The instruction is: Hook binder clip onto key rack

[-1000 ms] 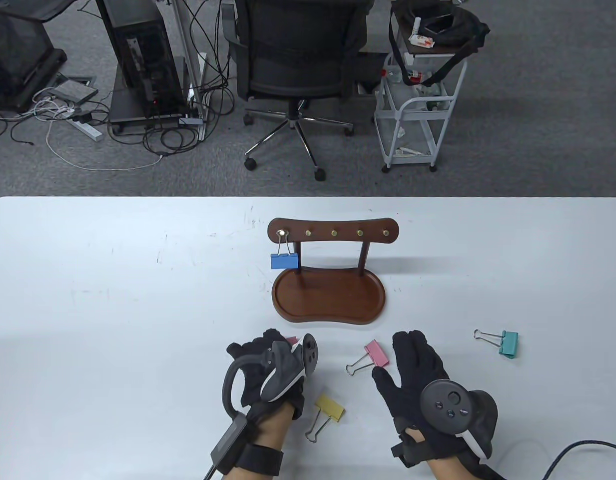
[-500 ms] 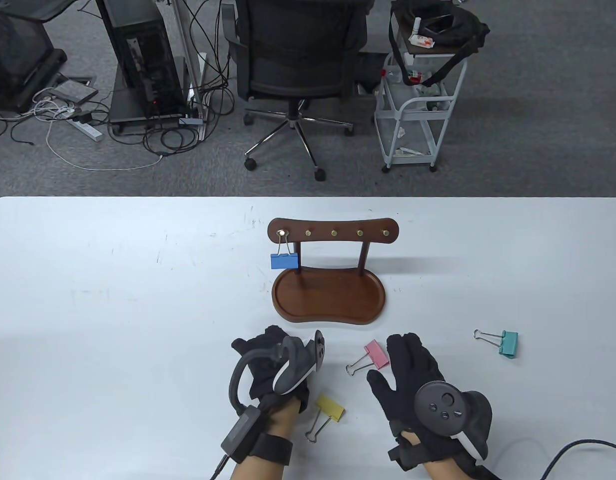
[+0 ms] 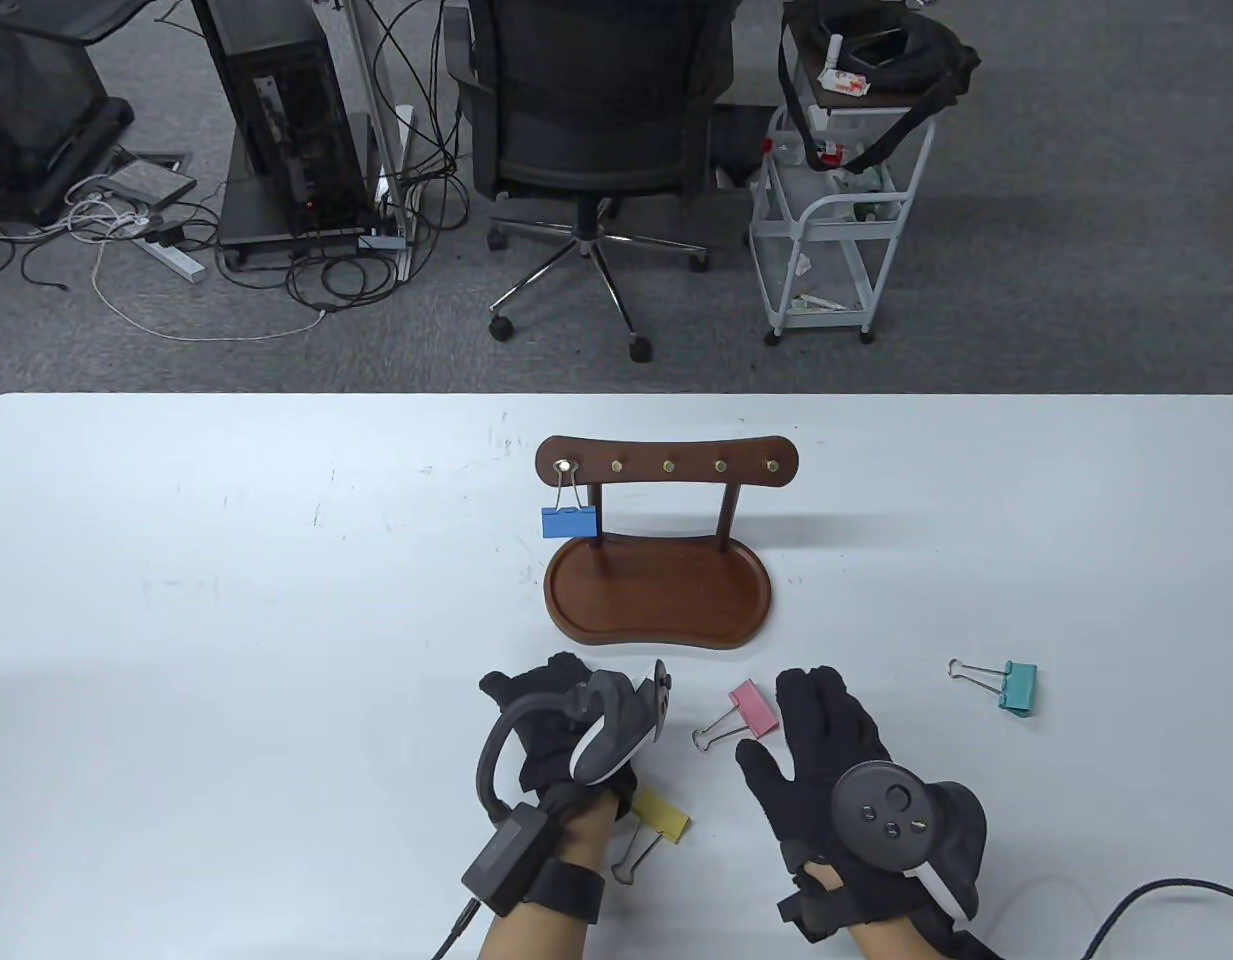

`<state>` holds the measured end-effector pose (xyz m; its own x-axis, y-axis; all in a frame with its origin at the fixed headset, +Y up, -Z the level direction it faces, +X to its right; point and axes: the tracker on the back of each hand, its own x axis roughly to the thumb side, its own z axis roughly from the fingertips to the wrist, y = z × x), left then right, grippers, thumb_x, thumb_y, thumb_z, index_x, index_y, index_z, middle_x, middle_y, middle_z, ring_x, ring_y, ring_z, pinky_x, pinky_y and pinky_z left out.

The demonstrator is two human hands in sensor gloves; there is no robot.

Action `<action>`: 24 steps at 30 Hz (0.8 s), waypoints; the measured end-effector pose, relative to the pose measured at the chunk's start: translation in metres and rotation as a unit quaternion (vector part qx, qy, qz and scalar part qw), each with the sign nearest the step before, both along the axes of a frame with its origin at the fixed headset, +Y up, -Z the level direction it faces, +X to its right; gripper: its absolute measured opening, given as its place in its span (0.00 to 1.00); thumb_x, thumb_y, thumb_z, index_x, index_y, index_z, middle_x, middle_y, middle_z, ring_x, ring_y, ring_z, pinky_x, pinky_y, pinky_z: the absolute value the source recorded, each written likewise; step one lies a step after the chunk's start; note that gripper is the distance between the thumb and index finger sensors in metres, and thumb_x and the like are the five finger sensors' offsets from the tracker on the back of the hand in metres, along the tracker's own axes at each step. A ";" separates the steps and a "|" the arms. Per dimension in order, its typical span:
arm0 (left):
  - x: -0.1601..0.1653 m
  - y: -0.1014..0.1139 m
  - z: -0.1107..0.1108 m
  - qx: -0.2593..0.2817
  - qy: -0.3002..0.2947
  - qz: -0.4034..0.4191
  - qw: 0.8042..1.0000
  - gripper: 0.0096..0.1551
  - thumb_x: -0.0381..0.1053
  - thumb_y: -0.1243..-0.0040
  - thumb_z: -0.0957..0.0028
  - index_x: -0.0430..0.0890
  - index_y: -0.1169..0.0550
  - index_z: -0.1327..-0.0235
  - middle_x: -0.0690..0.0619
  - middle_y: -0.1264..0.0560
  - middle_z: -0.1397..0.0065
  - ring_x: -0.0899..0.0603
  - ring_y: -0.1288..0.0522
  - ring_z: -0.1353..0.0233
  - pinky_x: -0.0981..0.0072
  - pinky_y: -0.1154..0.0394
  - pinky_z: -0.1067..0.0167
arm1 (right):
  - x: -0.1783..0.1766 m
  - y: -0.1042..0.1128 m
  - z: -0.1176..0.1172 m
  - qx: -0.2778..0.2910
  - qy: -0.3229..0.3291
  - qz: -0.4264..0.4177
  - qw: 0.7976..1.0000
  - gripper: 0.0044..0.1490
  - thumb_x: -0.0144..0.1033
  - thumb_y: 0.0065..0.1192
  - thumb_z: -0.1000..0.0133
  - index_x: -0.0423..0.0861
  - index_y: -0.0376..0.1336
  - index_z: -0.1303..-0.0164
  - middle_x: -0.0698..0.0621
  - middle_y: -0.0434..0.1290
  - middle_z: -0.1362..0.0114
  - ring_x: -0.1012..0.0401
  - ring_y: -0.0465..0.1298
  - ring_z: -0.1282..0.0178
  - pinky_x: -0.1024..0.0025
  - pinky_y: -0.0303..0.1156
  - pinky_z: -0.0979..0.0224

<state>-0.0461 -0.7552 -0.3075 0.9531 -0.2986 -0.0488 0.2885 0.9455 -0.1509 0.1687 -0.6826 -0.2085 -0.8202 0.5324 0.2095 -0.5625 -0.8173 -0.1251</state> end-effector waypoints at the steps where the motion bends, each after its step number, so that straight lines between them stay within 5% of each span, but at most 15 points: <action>1: 0.000 0.000 0.000 0.001 0.001 -0.001 1.000 0.40 0.64 0.39 0.39 0.37 0.20 0.26 0.32 0.16 0.35 0.23 0.17 0.39 0.21 0.35 0.33 | 0.000 0.000 0.000 -0.001 0.000 0.000 1.000 0.52 0.53 0.64 0.38 0.31 0.55 0.15 0.22 0.57 0.17 0.24 0.61 0.26 0.27 0.59 0.31; 12: 0.002 -0.005 -0.002 -0.003 0.019 0.034 0.999 0.37 0.60 0.33 0.41 0.40 0.22 0.24 0.27 0.18 0.35 0.23 0.18 0.40 0.20 0.35 0.34 | -0.001 0.000 -0.001 -0.009 -0.002 -0.002 1.000 0.51 0.53 0.65 0.38 0.31 0.55 0.15 0.22 0.57 0.17 0.24 0.62 0.26 0.27 0.59 0.31; 24: -0.005 -0.004 0.001 -0.012 -0.021 0.029 0.999 0.46 0.56 0.36 0.41 0.30 0.32 0.17 0.26 0.24 0.30 0.21 0.22 0.35 0.17 0.40 0.33 | 0.000 0.000 -0.002 -0.013 -0.001 -0.003 1.000 0.52 0.53 0.65 0.39 0.31 0.55 0.15 0.22 0.57 0.17 0.24 0.62 0.26 0.27 0.59 0.31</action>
<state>-0.0515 -0.7595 -0.3063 0.9700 -0.2431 -0.0012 0.2397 0.9573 -0.1618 0.1688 -0.6830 -0.2102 -0.8173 0.5427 0.1936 -0.5673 -0.8168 -0.1049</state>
